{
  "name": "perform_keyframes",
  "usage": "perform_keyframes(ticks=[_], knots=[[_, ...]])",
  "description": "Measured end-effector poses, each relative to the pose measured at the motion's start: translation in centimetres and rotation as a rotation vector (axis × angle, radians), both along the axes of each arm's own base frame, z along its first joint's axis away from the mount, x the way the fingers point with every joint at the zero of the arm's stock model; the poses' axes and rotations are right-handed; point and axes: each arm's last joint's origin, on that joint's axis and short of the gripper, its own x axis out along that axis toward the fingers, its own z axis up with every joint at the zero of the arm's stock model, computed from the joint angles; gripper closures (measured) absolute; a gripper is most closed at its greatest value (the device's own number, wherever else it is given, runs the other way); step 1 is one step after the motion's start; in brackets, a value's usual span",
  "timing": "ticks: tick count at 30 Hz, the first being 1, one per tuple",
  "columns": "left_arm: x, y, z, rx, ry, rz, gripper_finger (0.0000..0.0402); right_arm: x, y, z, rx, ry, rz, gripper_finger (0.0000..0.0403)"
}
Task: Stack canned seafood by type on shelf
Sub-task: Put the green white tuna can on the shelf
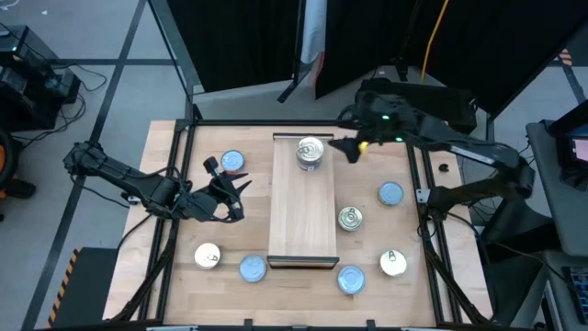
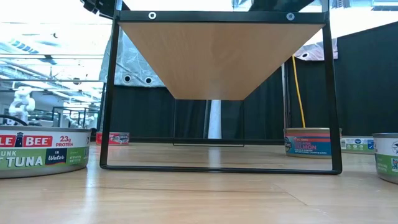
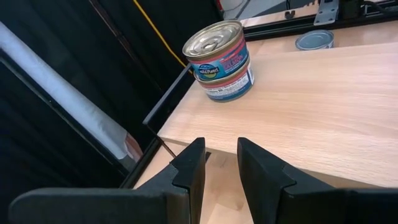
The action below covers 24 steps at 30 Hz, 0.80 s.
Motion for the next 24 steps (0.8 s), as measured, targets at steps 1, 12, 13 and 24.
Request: perform_keyframes(ticks=[1, 12, 13, 24], knots=[[0.0, 0.0, 0.0, 0.0, 0.0, 0.0, 0.0304, -0.8, 0.6, 0.5, 0.008, -0.009, 0.003, 0.0037], [-2.2, 2.6, 0.9, -0.32, -0.106, 0.225, 0.0304, -9.1, 8.5, 0.1, 0.141, 0.194, -0.037, 0.0037], [-2.4, 2.8, 1.0, -0.323, -0.103, 0.229, 0.0304, -9.6, 9.0, -0.5, 0.144, 0.217, -0.067, 0.0037], [-2.7, 2.7, 1.1, -0.388, -0.085, 0.174, 0.0304, -10.6, 11.8, -11.5, 0.345, 0.452, -0.232, 0.004]])
